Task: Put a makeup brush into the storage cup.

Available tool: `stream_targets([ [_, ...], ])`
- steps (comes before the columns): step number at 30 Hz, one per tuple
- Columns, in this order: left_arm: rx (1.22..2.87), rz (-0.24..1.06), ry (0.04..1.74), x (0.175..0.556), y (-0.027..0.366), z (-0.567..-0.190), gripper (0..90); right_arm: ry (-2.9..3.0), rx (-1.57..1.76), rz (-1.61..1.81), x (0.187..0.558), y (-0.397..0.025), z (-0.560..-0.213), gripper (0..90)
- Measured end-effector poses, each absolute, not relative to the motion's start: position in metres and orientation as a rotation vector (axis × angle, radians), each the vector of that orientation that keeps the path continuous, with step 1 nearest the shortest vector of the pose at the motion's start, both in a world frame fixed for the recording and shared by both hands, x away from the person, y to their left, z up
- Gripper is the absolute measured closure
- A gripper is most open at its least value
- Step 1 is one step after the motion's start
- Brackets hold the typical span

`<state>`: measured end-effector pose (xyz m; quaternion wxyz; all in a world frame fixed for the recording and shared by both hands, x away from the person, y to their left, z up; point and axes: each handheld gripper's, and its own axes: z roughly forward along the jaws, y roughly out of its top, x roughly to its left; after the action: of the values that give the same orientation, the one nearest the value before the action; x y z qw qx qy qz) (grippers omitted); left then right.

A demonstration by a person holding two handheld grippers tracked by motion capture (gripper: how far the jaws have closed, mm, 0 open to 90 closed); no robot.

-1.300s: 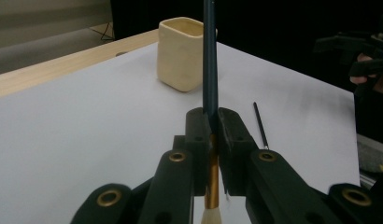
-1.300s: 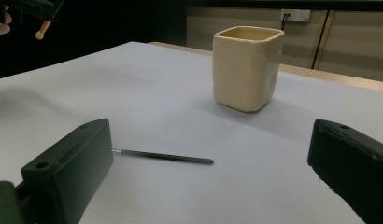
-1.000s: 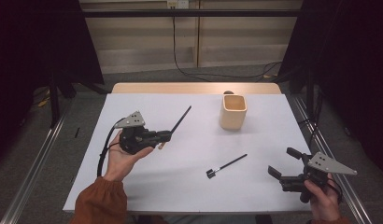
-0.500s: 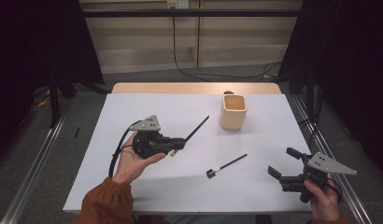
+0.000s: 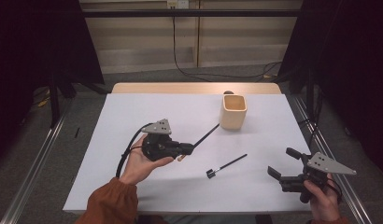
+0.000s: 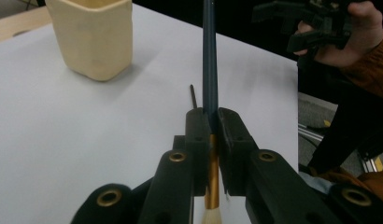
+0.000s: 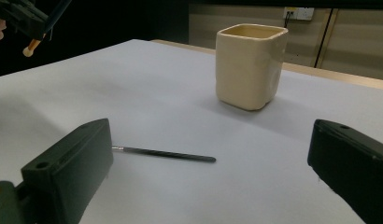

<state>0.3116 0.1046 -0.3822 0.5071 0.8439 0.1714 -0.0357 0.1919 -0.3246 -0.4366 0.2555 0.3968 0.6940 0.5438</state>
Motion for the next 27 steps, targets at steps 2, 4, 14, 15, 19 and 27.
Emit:
stream_targets([
  [2,2.054,-0.085,0.408,0.312,0.102,-0.382,83.8,1.884,1.078,1.476,0.192,-0.325,-0.437,0.0],
  [4,2.055,-0.089,0.407,0.313,0.1,-0.38,83.7,1.884,1.078,1.476,0.192,-0.325,-0.437,0.0],
  [14,2.132,-0.077,0.373,0.314,0.096,-0.369,83.8,1.886,1.076,1.477,0.191,-0.325,-0.437,0.0],
  [15,2.138,-0.083,0.37,0.315,0.096,-0.367,83.7,1.886,1.076,1.477,0.191,-0.325,-0.437,0.0],
  [19,2.181,-0.082,0.357,0.317,0.094,-0.364,83.8,1.89,1.077,1.476,0.192,-0.324,-0.437,0.0],
  [27,2.27,-0.092,0.292,0.317,0.087,-0.363,83.7,1.89,1.077,1.477,0.192,-0.324,-0.437,0.0],
])
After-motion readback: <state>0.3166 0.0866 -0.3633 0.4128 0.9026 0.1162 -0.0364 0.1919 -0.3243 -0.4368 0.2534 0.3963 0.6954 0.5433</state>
